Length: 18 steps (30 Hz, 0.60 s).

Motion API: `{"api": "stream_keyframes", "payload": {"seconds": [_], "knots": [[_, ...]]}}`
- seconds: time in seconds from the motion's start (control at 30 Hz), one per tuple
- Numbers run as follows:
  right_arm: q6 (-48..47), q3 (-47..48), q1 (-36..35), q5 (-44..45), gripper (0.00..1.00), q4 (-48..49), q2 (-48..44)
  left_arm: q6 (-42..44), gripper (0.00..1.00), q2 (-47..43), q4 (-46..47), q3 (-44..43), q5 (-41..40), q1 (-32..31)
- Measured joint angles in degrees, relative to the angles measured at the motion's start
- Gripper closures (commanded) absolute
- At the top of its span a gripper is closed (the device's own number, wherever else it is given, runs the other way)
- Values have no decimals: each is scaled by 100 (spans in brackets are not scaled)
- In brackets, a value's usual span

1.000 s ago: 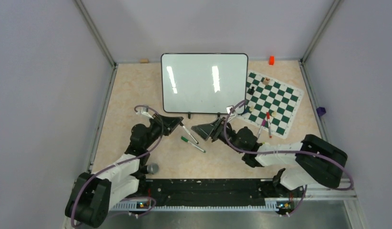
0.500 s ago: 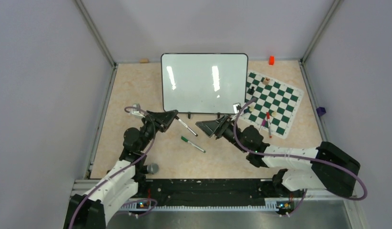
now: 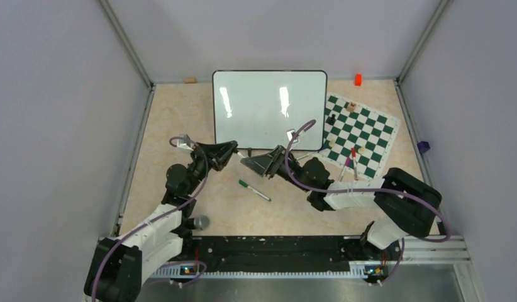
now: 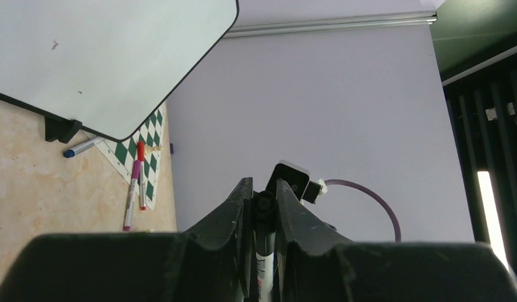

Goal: Write a sentence on the whiteboard
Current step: Open the whiteboard marker at the center of the board.

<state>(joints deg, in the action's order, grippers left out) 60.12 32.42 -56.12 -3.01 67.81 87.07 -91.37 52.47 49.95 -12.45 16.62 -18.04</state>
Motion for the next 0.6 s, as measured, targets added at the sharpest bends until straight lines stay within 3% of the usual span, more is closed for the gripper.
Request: {"api": "stream_keyframes", "payload": {"seconds": [0.13,0.23,0.37,0.53,0.6], "knots": [[4,74,-13,9,56,9,48,-17,100,-7,-20,-55,146,-4],[35,173,-31,-20,59,0,160,-17,100,-26,7,-66,177,-13],[57,304,-39,-87,91,-11,225,20,100,-50,-105,-109,197,-13],[103,332,-24,33,90,-116,271,146,100,-68,-13,-170,168,-2],[103,332,-24,39,77,-116,271,142,100,-44,26,-170,164,-2]]}}
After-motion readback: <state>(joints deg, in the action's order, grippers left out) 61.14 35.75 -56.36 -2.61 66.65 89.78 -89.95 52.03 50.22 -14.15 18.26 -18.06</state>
